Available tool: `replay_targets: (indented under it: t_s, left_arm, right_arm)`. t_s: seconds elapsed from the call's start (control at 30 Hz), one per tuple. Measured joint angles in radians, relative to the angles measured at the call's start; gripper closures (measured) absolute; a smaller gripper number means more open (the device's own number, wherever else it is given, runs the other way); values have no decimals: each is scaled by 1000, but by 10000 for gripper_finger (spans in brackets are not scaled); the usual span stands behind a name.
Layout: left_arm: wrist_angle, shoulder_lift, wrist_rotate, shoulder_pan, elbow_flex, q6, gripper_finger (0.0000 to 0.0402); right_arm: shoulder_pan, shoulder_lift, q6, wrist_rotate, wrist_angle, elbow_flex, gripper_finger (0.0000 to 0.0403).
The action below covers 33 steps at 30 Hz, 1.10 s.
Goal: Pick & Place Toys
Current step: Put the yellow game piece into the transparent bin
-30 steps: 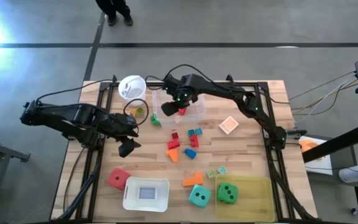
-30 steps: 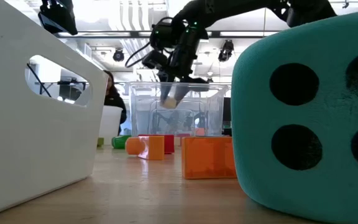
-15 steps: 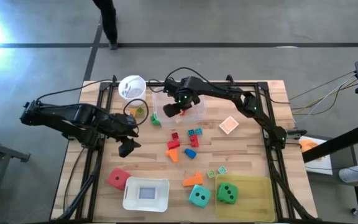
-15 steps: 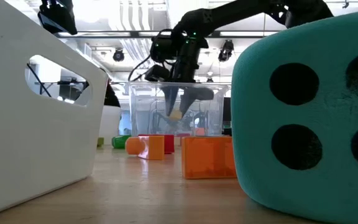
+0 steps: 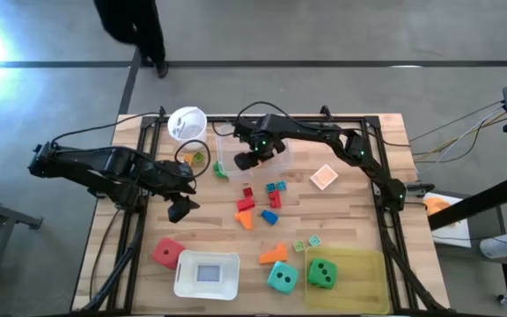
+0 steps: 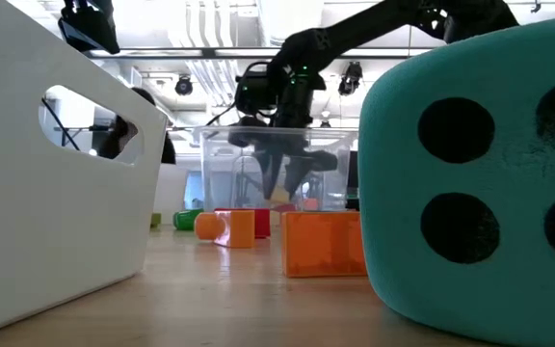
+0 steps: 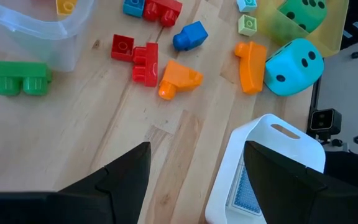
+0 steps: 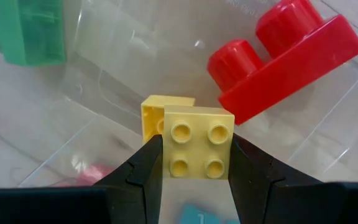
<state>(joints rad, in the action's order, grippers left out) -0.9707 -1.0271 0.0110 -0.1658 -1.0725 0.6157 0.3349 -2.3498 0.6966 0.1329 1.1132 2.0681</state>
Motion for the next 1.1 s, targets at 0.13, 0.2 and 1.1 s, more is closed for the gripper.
replay_targets:
  t_s: [0.13,0.2,1.1]
  left_arm:
    - [0,0,0,0,0,2,139]
    - [0,0,0,0,0,5,139]
    - [0,0,-1,-6,0,14,139]
  right_arm:
    - [4,0,-16,2,1,0,273]
    - [8,0,-21,2,1,0,273]
    - [10,0,-65,-1,4,-2,127]
